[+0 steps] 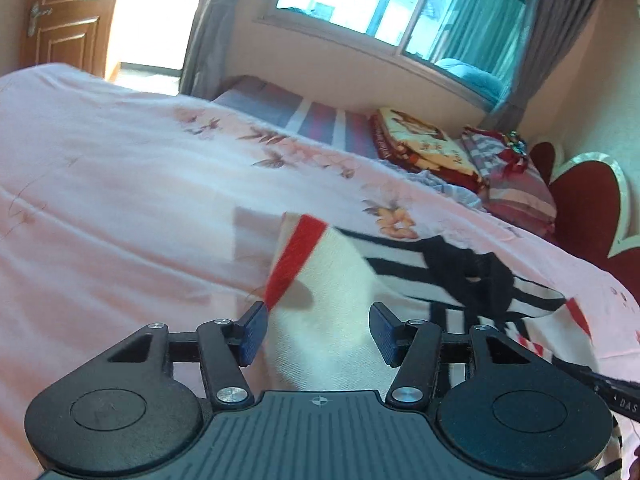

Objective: Fold small clothes
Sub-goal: 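Fold the held sleeve across the body with the left gripper and release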

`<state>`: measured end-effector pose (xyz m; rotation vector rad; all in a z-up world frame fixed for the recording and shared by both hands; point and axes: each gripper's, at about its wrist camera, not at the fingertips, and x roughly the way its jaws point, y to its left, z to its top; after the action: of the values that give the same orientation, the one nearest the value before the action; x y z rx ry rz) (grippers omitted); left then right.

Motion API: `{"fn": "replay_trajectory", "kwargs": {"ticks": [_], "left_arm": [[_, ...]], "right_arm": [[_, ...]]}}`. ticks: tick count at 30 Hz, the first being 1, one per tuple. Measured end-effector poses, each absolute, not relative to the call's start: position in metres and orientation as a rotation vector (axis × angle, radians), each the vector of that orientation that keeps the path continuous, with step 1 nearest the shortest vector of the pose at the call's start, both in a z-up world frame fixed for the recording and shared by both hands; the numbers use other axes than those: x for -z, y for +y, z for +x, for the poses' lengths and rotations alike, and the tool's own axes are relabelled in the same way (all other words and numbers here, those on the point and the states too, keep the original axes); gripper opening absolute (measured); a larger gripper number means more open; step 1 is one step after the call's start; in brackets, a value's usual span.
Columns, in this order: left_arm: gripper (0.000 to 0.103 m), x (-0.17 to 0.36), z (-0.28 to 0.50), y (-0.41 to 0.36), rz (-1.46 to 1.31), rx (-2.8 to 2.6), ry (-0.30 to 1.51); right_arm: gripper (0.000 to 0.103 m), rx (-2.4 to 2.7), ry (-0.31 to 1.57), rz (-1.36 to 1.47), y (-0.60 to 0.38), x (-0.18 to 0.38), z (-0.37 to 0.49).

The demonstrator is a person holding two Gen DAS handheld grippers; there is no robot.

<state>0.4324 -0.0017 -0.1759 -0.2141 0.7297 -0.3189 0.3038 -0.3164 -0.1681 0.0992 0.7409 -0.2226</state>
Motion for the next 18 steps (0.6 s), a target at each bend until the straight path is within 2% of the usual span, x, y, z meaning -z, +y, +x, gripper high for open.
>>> {"fn": "replay_trajectory", "kwargs": {"ticks": [5, 10, 13, 18], "left_arm": [[0.056, 0.196, 0.466, -0.032, -0.195, 0.344, 0.832], [0.056, 0.203, 0.478, -0.027, -0.215, 0.303, 0.835], [0.056, 0.187, 0.456, -0.021, -0.233, 0.308, 0.826], [0.056, 0.183, 0.398, -0.034, -0.137, 0.385, 0.796]], "right_arm": [[0.036, 0.188, 0.724, 0.062, -0.304, 0.16, 0.32], [0.038, 0.207, 0.784, 0.01, -0.317, 0.189, 0.334], [0.037, 0.21, 0.788, 0.038, -0.319, 0.178, 0.329], [0.042, 0.116, 0.716, 0.016, -0.292, 0.155, 0.301]]}}
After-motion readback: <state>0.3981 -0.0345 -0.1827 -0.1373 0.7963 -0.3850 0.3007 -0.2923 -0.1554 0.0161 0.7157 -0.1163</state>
